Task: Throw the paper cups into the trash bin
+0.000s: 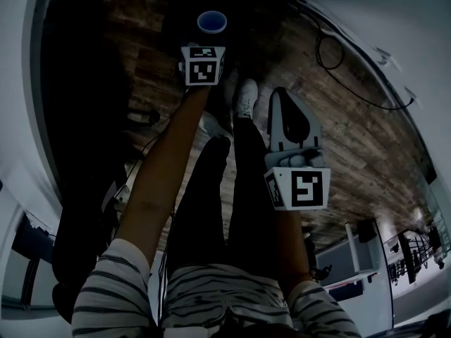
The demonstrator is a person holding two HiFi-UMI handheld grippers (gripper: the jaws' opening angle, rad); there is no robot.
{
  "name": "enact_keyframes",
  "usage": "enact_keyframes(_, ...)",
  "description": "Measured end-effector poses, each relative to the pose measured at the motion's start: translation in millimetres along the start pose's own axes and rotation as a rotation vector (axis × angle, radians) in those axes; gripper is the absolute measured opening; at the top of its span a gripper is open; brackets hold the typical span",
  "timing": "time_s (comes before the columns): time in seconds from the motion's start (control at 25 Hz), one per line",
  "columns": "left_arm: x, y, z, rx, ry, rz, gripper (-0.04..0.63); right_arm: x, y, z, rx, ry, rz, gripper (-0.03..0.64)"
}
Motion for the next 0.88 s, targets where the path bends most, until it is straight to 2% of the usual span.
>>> enact_keyframes(0.56,-10,-18,26,0.017,-0.051,-0.082,0.287,-11,-2,14,0.008,-0.02,0.008,0.009)
enact_keyframes(0.76,-6,-11,30,0.004,-0.065,-0.047,0.287,-11,-6,18,0.017,-0.019,0.009,0.009)
enact_keyframes(0.88,-7,-9,34,-0.001,-0.08,-0.068,0.287,-12,-5,19,0.018,-0.024,0.008,0.009)
Point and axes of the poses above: the fingertips, and each gripper's own axes: z forward along the fingers, y to its right, x out of its top, the point moved 1 cm from there along -z, backward along the fingers, and after that the axes turned 5 degrees about -z, right-handed, at the moved point
